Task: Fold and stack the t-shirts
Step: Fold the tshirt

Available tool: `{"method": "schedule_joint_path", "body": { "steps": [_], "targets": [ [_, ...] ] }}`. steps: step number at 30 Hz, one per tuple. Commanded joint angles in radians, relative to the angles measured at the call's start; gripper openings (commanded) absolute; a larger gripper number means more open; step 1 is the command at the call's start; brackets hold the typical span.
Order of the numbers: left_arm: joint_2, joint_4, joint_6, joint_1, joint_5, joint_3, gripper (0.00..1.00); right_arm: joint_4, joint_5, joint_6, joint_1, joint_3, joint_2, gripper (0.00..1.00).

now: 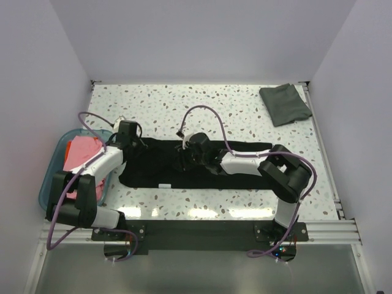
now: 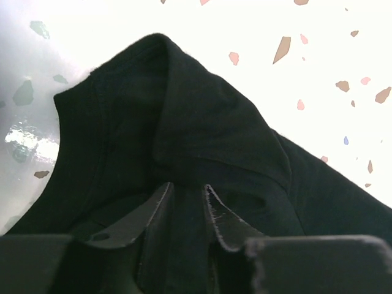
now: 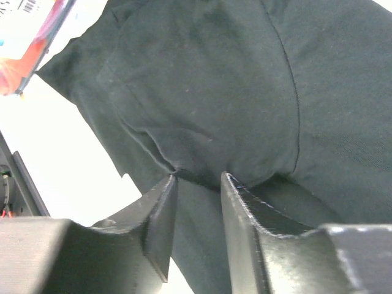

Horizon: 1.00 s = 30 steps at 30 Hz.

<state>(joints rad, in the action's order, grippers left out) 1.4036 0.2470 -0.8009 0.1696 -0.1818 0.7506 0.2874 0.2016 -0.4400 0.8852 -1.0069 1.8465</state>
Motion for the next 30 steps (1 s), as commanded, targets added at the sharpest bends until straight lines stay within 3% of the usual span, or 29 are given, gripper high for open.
{"method": "schedule_joint_path", "body": {
  "steps": [1,5,9,13,22,30],
  "targets": [
    [-0.029,-0.054,0.015,-0.001,0.028,-0.020,0.28,0.010,-0.031,0.055,0.006,0.002,-0.099,0.41],
    [-0.028,-0.054,0.014,0.063,0.047,-0.023,0.24,-0.085,-0.122,0.072,0.006,-0.009,-0.159,0.45],
    [-0.029,-0.032,-0.050,0.151,-0.008,-0.033,0.22,-0.346,-0.412,0.070,-0.002,-0.093,-0.176,0.45],
    [-0.032,0.000,-0.180,0.183,-0.074,-0.074,0.21,-0.517,-0.552,0.055,-0.063,-0.139,-0.148,0.45],
    [0.153,0.018,-0.294,0.142,-0.097,-0.027,0.22,-0.656,-0.613,-0.019,-0.302,-0.065,-0.118,0.47],
    [0.425,0.092,-0.192,0.074,-0.153,0.266,0.21,-0.696,-0.566,-0.025,-0.354,-0.041,-0.035,0.47]
  ]
}}
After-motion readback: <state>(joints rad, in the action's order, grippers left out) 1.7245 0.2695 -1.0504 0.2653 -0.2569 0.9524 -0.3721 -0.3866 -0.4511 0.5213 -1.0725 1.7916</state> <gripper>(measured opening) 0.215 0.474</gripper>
